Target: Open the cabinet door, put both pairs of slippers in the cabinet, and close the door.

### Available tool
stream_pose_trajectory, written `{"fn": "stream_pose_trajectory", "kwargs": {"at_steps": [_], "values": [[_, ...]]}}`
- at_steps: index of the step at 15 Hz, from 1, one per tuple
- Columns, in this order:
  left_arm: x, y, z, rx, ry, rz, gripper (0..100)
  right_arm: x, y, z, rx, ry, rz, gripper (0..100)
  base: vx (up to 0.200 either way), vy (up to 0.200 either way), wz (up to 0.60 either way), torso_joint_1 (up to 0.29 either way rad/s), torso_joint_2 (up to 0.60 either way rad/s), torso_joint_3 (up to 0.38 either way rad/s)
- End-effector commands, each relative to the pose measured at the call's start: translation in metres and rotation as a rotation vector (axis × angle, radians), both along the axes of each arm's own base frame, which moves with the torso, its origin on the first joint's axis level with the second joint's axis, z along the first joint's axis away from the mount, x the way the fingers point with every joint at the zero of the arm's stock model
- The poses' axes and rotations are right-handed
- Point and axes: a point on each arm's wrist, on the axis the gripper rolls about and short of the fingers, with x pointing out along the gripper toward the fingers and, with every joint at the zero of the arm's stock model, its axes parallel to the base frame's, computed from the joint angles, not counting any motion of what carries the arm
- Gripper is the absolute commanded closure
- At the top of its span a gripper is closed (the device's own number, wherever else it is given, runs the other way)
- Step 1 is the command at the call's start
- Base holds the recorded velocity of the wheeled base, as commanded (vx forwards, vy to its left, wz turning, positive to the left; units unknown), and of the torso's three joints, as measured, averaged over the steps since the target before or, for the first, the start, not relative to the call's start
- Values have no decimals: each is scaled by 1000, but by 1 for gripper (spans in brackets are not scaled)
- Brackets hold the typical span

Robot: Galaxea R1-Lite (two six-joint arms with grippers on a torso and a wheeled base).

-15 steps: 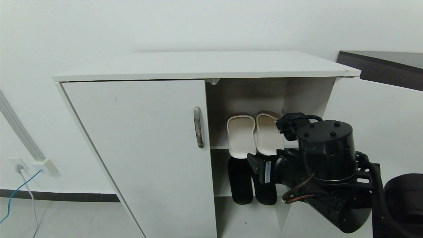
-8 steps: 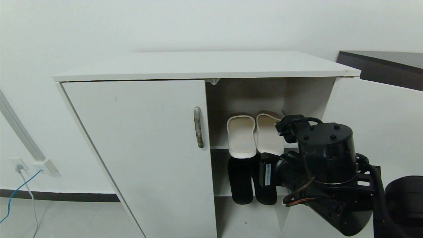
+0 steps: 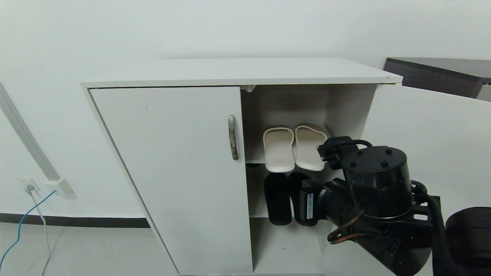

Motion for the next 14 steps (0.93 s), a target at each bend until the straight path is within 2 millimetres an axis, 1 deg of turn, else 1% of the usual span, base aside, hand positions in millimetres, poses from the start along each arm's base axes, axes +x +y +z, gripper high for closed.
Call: {"fn": "stream_pose_trajectory", "kwargs": {"at_steps": [1, 7, 10, 12, 14], "values": [[0, 0, 0, 0, 1, 0, 100, 1, 1, -3, -7, 5, -2, 100, -200, 0, 0, -7, 7, -7], [0, 0, 0, 0, 1, 0, 100, 0, -1, -5, -17, 8, 1, 100, -200, 0, 0, 2, 3, 0], [0, 0, 0, 0, 1, 2, 100, -1, -3, -8, -28, 13, -3, 100, -200, 0, 0, 1, 4, 6], [0, 0, 0, -2, 1, 2, 100, -3, -6, -15, -78, 14, 4, 100, -200, 0, 0, 2, -2, 2], [0, 0, 0, -2, 1, 3, 100, -2, -6, -16, -77, 6, 7, 100, 0, 0, 0, 0, 0, 0]]}}
